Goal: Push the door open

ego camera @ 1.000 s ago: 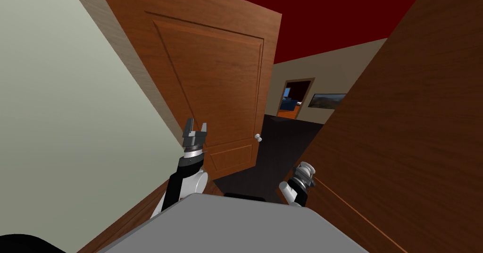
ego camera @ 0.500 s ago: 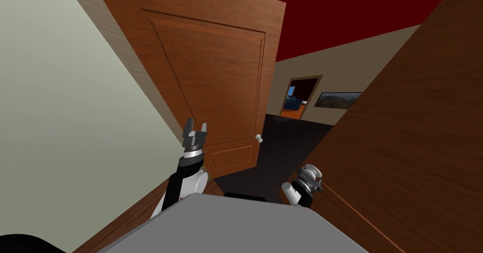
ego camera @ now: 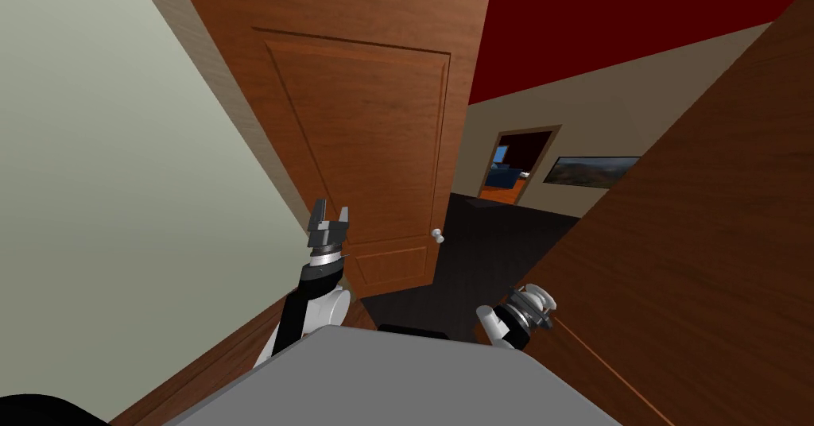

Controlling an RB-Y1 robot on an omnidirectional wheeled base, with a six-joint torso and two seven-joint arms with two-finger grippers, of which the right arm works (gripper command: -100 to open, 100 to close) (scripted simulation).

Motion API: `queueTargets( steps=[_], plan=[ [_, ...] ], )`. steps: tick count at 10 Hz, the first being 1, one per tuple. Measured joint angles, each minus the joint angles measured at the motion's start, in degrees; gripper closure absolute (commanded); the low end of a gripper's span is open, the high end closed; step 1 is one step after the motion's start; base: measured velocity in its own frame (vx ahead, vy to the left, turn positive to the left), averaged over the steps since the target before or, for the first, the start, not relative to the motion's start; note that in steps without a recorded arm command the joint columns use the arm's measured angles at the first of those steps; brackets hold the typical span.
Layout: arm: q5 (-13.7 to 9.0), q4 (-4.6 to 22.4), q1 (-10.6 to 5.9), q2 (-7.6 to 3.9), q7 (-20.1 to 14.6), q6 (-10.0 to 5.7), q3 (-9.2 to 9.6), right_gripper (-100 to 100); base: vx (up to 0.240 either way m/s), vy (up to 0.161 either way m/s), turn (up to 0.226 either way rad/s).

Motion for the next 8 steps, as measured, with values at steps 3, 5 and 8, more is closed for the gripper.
queueTargets(
  steps=[3,5,8],
  plan=[
    [-1.59,4.11,-1.79,-1.57,-0.01,-3.17,-2.06,100,0.040,-0.072,0.068],
    [-2.54,1.67,-1.19,-0.57,1.36,-2.64,-3.27,100,0.032,-0.068,0.106],
    [-4.68,1.84,-1.64,0.34,2.99,-4.25,-6.03,100,0.044,-0.072,0.096]
  ],
)
